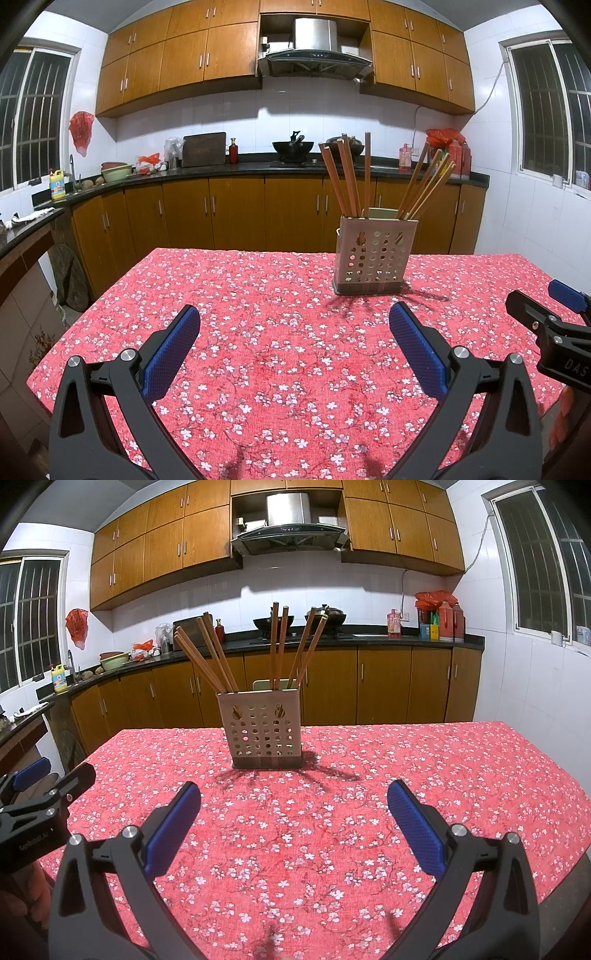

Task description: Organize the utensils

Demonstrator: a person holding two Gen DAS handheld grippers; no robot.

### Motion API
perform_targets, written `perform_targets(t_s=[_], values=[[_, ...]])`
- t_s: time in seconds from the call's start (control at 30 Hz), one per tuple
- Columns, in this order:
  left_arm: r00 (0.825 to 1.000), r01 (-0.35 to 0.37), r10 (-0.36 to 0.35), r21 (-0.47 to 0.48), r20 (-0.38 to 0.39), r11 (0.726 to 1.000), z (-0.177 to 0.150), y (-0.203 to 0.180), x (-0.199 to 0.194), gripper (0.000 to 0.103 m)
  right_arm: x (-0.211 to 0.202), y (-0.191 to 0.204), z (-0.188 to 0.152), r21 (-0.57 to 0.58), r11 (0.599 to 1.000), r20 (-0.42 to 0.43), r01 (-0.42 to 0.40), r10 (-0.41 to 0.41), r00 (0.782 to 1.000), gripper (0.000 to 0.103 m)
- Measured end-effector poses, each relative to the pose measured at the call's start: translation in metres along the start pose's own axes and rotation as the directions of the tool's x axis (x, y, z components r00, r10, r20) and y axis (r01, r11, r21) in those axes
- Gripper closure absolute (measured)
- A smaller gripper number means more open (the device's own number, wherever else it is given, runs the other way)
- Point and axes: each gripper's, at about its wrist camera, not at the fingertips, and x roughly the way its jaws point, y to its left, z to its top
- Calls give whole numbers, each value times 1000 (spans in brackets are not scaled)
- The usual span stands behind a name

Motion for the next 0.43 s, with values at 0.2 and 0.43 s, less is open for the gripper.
perform_targets(t_s=[0.2,0.43], values=[[1000,-10,10,3,6,1000,-4,-2,-2,2,0,0,0,0,1000,0,0,0,1000,4],[1000,-9,9,-9,-3,1000,-5,0,-2,2,0,-1,0,0,1000,0,0,0,1000,4]])
